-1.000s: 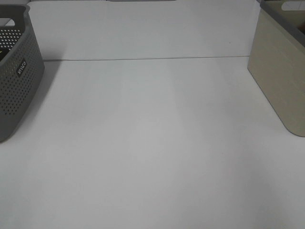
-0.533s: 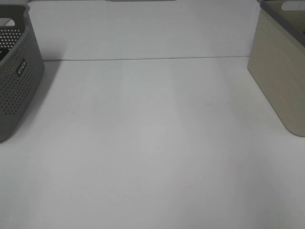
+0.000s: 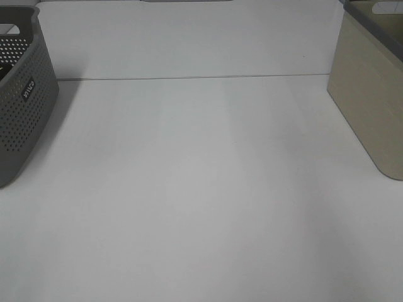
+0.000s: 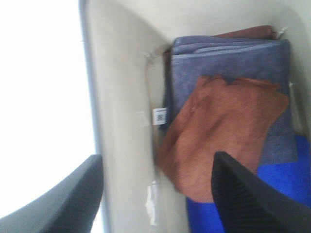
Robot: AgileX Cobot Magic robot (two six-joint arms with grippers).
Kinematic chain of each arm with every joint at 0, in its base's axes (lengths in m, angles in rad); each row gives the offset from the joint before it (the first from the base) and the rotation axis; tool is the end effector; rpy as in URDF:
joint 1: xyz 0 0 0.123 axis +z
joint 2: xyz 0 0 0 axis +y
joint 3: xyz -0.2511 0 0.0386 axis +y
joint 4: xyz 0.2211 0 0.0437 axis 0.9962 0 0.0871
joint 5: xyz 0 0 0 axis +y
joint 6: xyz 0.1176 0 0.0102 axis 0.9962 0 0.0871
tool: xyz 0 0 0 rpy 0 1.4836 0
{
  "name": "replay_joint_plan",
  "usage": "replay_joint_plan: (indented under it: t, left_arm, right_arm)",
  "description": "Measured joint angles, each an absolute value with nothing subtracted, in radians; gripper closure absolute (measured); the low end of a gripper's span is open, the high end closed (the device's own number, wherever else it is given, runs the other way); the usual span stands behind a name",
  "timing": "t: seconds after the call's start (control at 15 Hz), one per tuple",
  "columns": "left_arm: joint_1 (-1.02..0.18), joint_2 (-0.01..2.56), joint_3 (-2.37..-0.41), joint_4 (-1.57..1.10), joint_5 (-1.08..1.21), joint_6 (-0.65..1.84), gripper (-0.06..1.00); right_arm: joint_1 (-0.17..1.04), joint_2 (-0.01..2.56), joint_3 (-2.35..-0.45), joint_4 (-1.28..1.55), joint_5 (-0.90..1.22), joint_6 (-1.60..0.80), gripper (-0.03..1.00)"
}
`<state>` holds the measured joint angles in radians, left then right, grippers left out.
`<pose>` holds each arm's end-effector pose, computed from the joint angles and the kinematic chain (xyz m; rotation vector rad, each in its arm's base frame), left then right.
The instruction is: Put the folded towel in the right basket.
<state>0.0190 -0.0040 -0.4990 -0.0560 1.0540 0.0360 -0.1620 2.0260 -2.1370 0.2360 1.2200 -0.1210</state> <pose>0.0269 -0.0052 0.2527 0.0197 2.0334 -0.0323 0.4196 -0.0423 0.3018 0.0765 2.5580 0.2095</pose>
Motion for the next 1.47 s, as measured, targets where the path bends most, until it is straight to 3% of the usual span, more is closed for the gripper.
replay_joint_plan:
  t: [0.2, 0.67, 1.0, 1.47]
  left_arm:
    - [0.019, -0.004, -0.499, -0.056, 1.054, 0.036, -0.03]
    - [0.019, -0.004, -0.499, -0.056, 1.054, 0.036, -0.03]
    - [0.019, -0.004, -0.499, -0.056, 1.054, 0.036, -0.03]
    - [0.019, -0.004, -0.499, -0.056, 1.054, 0.036, -0.03]
  right_arm:
    - [-0.126, 1.911, -1.997, 0.238, 1.219, -0.121, 0.35]
    - [-0.116, 1.533, -1.416, 0.218, 1.217, -0.109, 0.35]
    - [-0.116, 1.109, -0.941, 0.203, 1.181, -0.094, 0.35]
    - [-0.116, 0.578, -0.670, 0.199, 1.213, -0.077, 0.35]
